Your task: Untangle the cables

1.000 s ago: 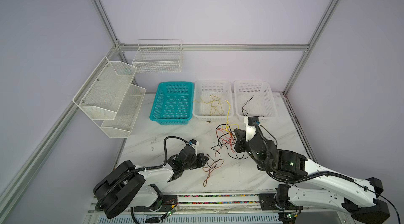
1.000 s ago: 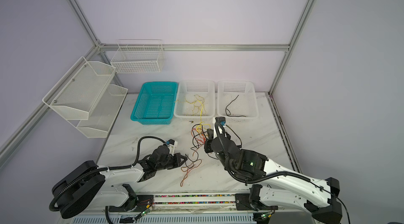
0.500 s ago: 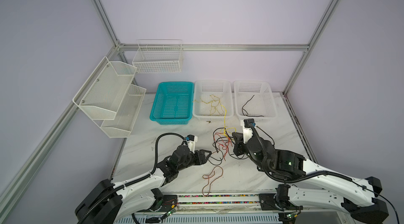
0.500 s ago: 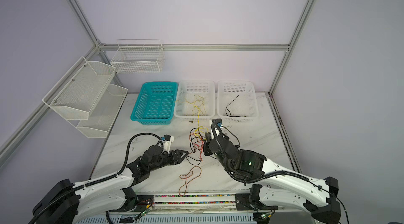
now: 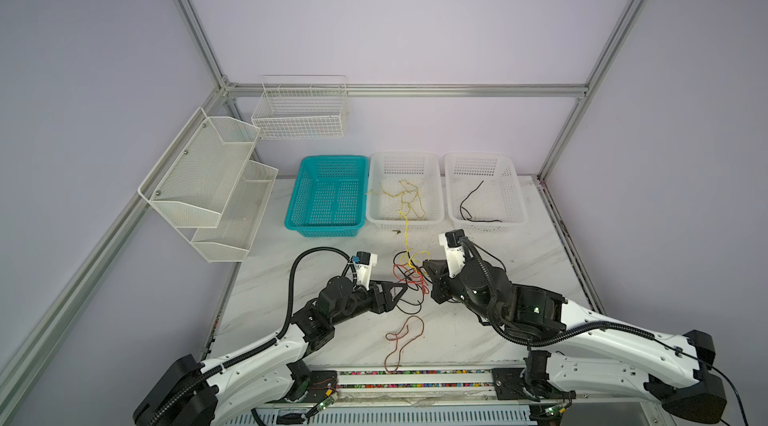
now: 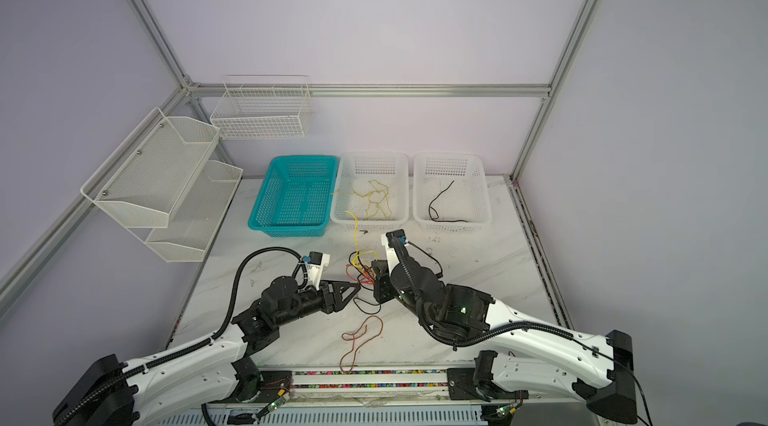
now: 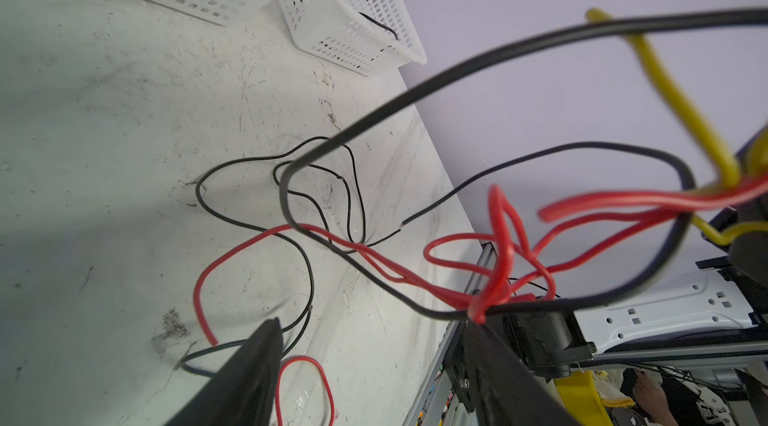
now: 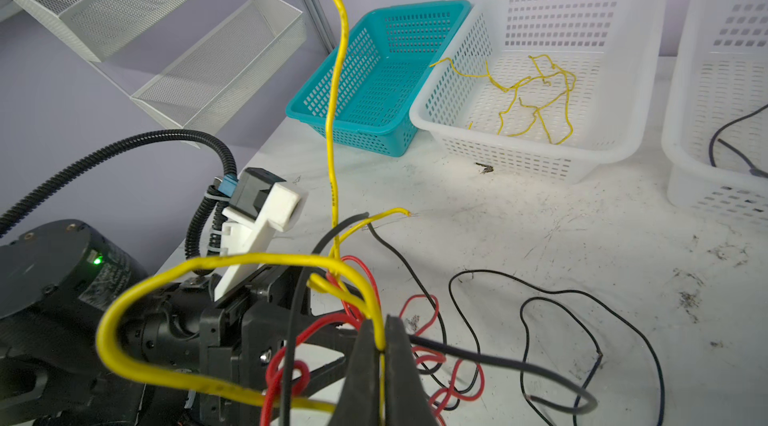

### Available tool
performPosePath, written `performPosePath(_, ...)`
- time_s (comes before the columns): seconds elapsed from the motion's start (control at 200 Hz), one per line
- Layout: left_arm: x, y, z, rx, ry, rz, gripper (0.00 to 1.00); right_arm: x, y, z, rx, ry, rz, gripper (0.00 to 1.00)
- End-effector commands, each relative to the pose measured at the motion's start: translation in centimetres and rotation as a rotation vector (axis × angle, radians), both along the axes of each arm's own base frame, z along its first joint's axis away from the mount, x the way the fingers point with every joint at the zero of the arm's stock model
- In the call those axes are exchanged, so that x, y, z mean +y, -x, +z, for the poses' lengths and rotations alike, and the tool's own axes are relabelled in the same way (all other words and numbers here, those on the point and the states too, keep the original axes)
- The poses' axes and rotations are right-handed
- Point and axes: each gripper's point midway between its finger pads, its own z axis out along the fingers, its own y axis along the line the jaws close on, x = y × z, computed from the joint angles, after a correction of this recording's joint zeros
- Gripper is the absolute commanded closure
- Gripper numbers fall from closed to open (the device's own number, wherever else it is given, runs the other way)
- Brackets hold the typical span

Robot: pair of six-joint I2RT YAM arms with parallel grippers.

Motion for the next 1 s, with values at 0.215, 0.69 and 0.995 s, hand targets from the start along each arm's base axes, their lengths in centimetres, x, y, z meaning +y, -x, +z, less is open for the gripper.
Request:
performPosePath(0.215, -1.6, 0.9, 4.9, -0.126, 0.127, -0.096, 0.27, 0.6, 0.0, 1.1, -0.002, -0.057, 0.001, 1.00)
performPosePath(0.69, -2.3, 2.3, 5.2, -0.131, 0.175, -0.144, 0.33, 1.1, 0.1, 1.8, 0.007, -0.090, 0.014, 1.00)
performPosePath(0.995, -2.7, 1.7, 4.3, -0.114, 0.114, -0.141, 0.74, 0.4, 0.5, 3.0, 0.006, -0.127, 0.012, 1.00)
